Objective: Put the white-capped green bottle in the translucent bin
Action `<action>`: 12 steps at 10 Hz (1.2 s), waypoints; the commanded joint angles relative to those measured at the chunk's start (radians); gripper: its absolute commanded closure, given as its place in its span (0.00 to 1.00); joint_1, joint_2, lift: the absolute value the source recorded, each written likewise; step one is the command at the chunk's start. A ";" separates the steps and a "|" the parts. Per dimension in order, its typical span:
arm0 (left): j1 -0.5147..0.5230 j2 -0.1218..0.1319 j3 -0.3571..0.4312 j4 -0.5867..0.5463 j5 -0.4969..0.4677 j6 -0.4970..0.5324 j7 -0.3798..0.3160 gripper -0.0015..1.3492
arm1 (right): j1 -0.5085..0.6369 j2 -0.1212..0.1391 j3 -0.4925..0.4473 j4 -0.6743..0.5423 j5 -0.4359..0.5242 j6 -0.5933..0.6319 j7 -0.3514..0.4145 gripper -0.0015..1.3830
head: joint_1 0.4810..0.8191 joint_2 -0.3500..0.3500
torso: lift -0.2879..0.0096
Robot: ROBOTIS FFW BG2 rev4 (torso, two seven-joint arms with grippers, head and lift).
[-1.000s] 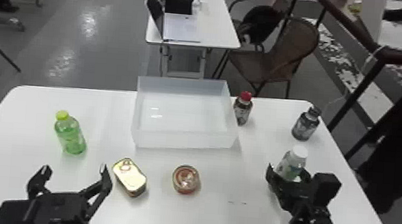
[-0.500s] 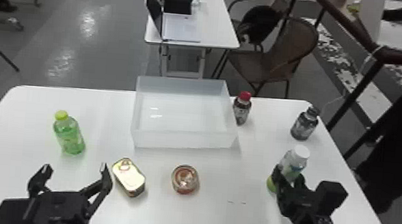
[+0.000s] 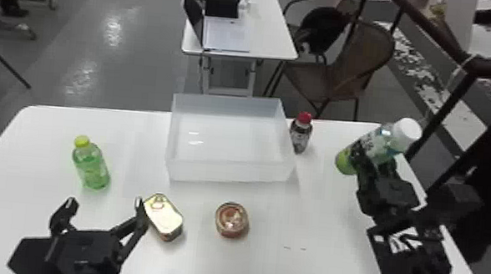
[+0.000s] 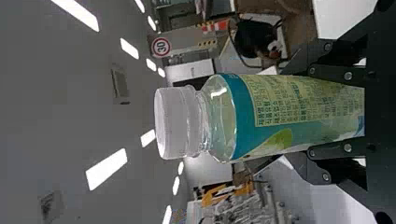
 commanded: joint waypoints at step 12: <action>-0.023 0.008 0.000 0.013 0.025 0.028 -0.029 0.09 | -0.651 0.105 0.202 1.017 -0.257 -0.102 0.400 0.81 | 0.63 0.59 | 0.82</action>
